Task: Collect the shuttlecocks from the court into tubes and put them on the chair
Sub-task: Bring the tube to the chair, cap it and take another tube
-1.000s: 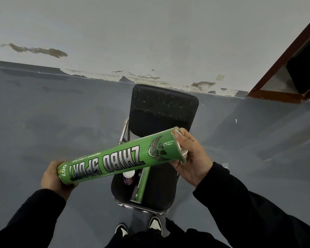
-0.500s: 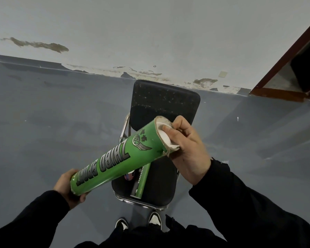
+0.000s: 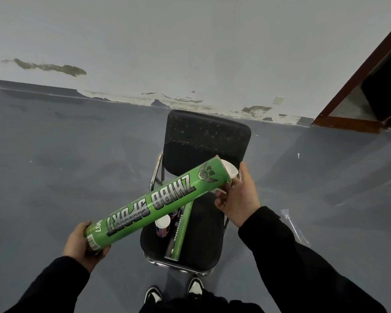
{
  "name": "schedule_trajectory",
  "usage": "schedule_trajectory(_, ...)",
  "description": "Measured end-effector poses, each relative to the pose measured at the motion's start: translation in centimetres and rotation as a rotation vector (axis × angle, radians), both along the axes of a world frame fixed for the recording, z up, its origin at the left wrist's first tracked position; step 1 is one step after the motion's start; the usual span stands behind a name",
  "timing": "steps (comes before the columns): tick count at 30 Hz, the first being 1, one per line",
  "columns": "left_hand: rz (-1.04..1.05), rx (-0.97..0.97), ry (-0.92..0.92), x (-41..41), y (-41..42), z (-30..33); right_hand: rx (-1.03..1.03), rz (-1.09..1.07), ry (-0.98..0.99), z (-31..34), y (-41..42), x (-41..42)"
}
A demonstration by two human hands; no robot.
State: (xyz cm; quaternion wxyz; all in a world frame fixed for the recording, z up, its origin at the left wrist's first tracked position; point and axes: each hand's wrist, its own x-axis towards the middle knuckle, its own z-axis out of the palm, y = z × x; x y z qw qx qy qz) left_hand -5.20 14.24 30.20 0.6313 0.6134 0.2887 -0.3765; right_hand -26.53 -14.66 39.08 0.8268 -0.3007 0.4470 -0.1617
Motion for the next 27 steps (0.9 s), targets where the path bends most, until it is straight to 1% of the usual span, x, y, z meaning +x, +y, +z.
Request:
schedule_trajectory(3,0.004,0.001,-0.049,-0.9,-0.9,0.1,0.035,-0.052,0.018,-1.7,0.5,-0.7)
schedule_trajectory(6,-0.034,0.02,-0.068,-2.1,-2.0,0.0,0.05,-0.149,-0.003,-3.2,1.3,-1.5)
schedule_trajectory(11,-0.122,0.031,-0.056,-3.6,-2.6,-1.5,-0.125,-0.344,0.014,-2.8,0.1,-2.7)
schedule_trajectory(13,-0.146,0.033,-0.049,-3.8,-2.4,-2.0,-0.179,-0.361,0.052,-2.7,-0.6,-3.5)
schedule_trajectory(16,-0.161,0.033,-0.044,-3.8,-2.1,-2.2,-0.222,-0.305,0.073,-3.0,-0.6,-4.6)
schedule_trajectory(19,-0.154,0.041,-0.054,-3.6,-2.0,-2.1,-0.157,-0.251,-0.01,-2.9,0.0,-4.8)
schedule_trajectory(24,-0.104,0.037,-0.067,-2.2,-2.1,-1.4,-0.039,-0.053,-0.102,-1.4,0.1,-4.5)
schedule_trajectory(27,-0.092,0.02,-0.064,-1.2,-1.4,-1.7,0.023,0.075,-0.084,-0.1,0.4,-3.9)
